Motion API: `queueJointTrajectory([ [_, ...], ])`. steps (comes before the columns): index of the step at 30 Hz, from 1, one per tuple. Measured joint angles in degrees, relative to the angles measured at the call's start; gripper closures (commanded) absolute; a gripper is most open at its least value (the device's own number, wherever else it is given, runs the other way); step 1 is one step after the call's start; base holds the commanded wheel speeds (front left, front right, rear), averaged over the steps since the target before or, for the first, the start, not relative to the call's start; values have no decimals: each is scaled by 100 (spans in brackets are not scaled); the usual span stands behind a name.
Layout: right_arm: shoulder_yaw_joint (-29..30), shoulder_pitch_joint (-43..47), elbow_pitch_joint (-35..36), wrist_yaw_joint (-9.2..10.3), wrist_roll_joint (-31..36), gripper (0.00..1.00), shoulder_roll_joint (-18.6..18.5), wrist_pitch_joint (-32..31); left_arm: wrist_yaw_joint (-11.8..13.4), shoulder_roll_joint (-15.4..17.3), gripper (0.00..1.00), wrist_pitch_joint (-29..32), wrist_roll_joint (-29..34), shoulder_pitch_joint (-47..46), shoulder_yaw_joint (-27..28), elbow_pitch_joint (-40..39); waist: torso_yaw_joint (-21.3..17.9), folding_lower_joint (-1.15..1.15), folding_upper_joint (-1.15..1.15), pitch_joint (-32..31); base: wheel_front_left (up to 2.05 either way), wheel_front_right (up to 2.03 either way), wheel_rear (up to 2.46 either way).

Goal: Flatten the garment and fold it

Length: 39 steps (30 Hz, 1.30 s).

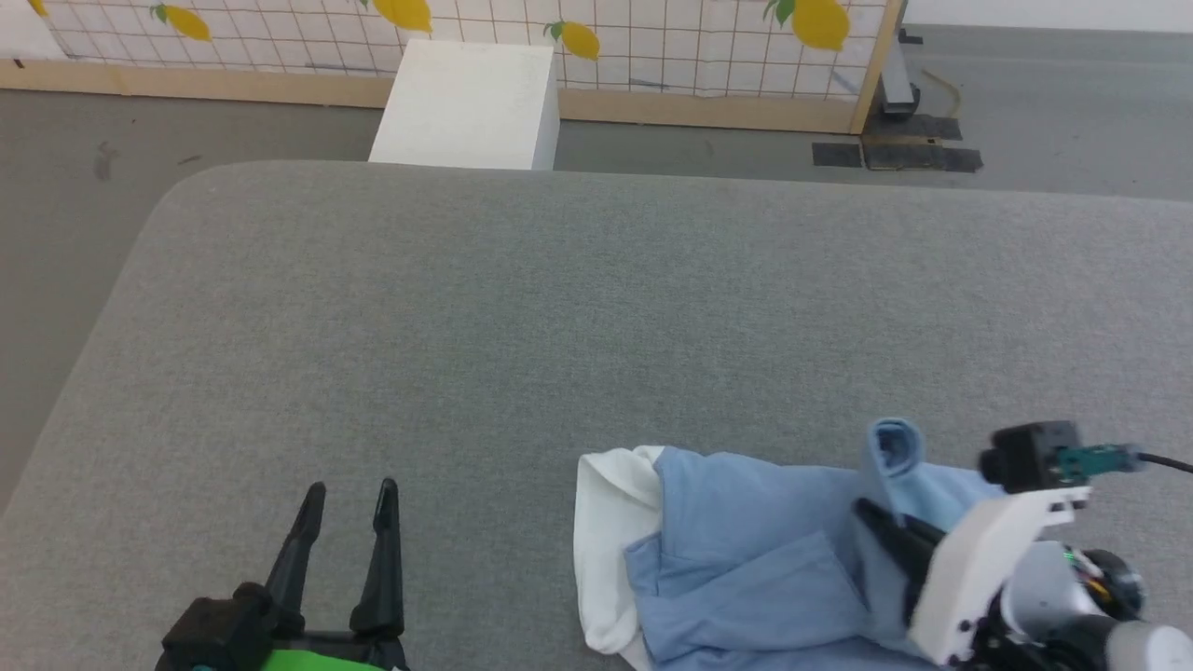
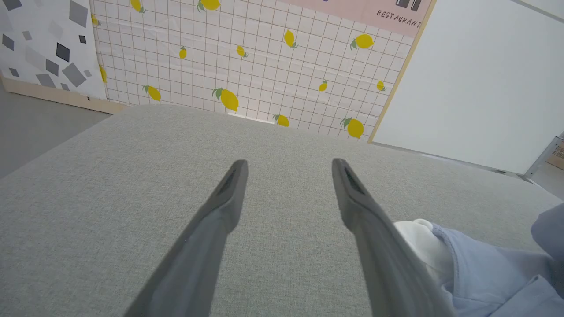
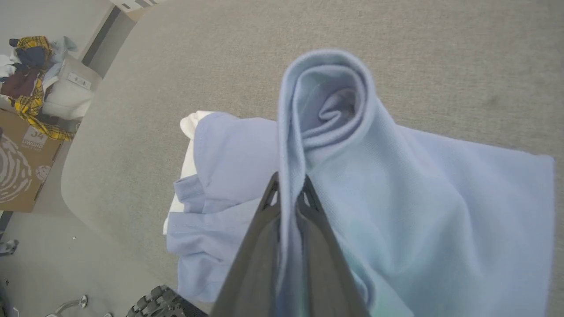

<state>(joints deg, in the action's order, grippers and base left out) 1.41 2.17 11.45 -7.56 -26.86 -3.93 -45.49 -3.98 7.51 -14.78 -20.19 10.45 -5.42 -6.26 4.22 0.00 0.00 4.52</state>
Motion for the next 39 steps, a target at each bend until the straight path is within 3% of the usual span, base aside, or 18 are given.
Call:
queueJointTrajectory([
  [15,-1190,-812,-848,0,188,100,67,26,-109,-118,0,0,-42,-162,-210,189,577,0,0,108,0,0,0],
  [29,-1863,-1658,-3008,-1,745,99,101,342,-189,-252,0,-1,-41,-345,-254,358,827,0,0,263,0,0,0],
  [31,-1968,-1820,-3274,-2,790,54,107,465,-200,-264,0,0,-41,-352,-254,370,815,0,0,260,0,0,0],
  [32,-2022,-1876,-3332,-1,728,0,108,509,-201,-269,0,0,-41,-352,-253,377,807,0,0,259,0,0,0],
  [39,-2350,-2128,-3182,0,11,0,109,678,-202,-285,0,0,-38,-350,-183,387,629,0,0,223,0,0,0],
])
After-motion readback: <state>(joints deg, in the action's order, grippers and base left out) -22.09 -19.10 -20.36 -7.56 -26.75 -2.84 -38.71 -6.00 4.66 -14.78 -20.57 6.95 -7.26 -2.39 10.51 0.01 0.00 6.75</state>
